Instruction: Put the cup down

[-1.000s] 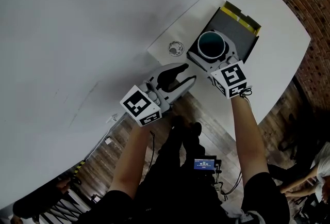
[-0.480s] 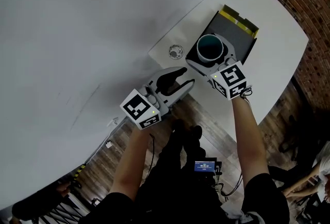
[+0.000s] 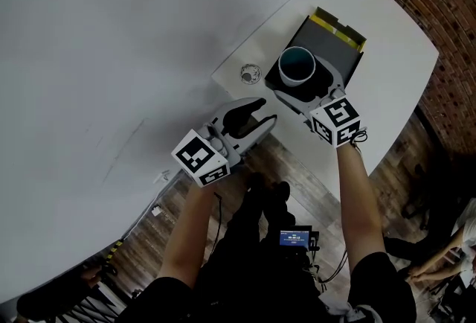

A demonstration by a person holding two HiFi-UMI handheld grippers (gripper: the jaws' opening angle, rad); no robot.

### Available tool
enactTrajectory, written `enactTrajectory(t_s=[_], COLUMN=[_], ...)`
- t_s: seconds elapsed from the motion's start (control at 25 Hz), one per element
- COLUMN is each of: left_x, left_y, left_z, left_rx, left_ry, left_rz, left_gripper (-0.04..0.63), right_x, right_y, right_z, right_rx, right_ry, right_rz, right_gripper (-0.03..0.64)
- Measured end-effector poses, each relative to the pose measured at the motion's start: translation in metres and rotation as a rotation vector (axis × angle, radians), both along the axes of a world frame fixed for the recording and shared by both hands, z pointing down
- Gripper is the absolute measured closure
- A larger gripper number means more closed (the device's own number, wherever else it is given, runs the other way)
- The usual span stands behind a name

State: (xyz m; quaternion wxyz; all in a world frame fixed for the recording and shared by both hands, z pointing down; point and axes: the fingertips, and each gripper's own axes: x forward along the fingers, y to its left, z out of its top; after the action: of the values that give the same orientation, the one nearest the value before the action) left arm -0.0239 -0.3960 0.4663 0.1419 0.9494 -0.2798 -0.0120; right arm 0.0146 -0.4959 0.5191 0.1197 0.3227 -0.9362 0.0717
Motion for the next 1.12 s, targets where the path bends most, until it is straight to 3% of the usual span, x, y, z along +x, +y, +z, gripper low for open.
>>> enactTrajectory(t_s=[0.52, 0.76, 0.92, 1.12], left_x=[0.011, 0.015, 0.016, 0.019], left_y=[0.021, 0.035, 0.044, 0.056], left_z=[-0.019, -0.024, -0.031, -0.041], left_rx=[0.025, 0.022, 0.028, 0.031], left_ry=[-0.010, -0.015, -0.014, -0.021], left_rz=[0.022, 0.030, 0.036, 0.042], left_gripper=[0.437, 0.437, 0.437, 0.437], right_x=[0.032, 0.047, 0.050, 0.054], right_y=[0.037, 0.058, 0.079, 0.102], right_z=[-0.010, -0.023, -0.029, -0.042], right_rx=[-0.022, -0.053, -0.073, -0.080], right_ry=[0.028, -0.020, -0.021, -0.056], right_rz=[0.038, 0.064, 0.048, 0.060], right_gripper=[0.115, 0.126, 0.163, 0.265])
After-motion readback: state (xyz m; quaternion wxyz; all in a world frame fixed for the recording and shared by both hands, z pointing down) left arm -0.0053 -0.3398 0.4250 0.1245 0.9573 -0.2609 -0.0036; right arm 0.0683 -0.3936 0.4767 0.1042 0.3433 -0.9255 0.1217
